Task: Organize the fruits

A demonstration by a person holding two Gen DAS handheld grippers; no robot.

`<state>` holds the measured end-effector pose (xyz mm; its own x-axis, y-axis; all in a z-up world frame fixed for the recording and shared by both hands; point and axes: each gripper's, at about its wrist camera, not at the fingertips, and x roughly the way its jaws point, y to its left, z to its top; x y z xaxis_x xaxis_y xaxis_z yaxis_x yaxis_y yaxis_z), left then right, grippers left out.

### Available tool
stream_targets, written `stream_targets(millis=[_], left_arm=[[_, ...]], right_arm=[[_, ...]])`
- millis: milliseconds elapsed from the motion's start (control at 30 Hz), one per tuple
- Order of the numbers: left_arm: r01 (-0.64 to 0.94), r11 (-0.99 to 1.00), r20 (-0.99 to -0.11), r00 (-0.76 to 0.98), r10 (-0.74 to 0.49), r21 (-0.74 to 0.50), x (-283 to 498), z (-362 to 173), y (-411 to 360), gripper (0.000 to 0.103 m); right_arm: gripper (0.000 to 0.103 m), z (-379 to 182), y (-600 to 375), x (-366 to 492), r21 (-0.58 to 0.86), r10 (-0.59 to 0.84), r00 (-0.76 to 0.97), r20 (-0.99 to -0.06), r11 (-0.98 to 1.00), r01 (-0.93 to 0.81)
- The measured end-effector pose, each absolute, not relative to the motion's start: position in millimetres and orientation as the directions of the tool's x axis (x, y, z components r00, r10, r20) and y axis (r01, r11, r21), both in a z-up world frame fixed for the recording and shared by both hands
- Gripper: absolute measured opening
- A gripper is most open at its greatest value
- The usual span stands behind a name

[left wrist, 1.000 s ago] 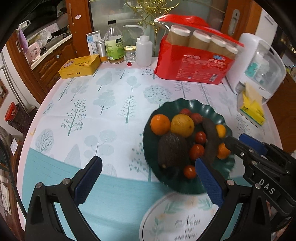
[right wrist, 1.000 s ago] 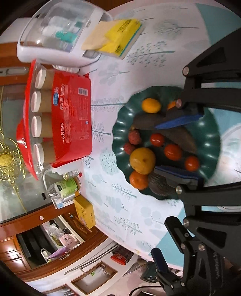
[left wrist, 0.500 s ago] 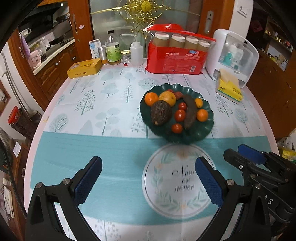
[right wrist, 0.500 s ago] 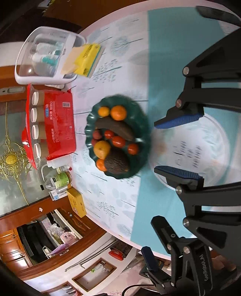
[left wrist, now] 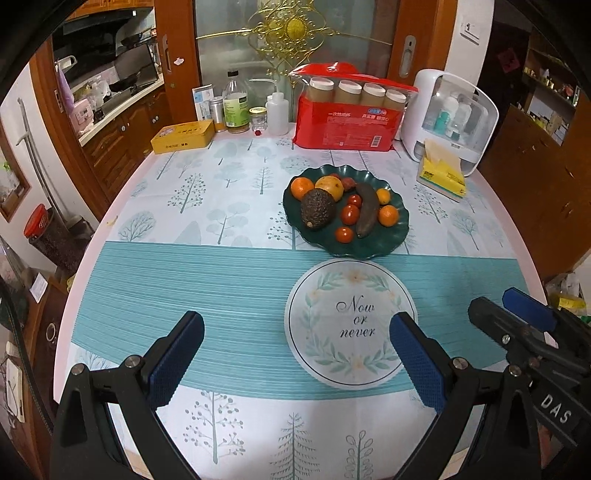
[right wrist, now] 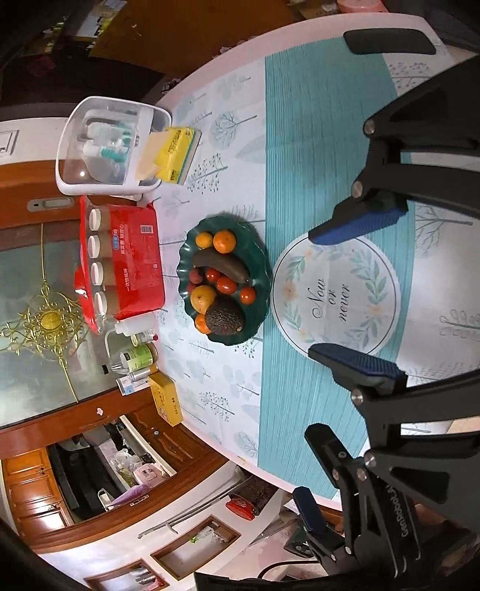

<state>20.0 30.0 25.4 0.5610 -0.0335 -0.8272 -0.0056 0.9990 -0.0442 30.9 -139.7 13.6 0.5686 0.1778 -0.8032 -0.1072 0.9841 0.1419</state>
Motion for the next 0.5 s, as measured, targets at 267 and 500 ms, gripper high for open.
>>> stream_targets(millis=[267,500], left_arm=[[-0.003,1.000,-0.808,0.590,0.003,0.001,5.7,33.9,25.1,0.100],[-0.016,1.000,-0.818,0.575,0.004,-0.006,1.5,31.2,25.0,0.100]], right_arm=[[0.060,21.6,-139.4,14.5,0.130,0.157,0.587,-0.794,0.988,-0.087],[0.060,23.2,-134.6,5.5,0.117,0.152,0.592,-0.791,0.988,-0.098]])
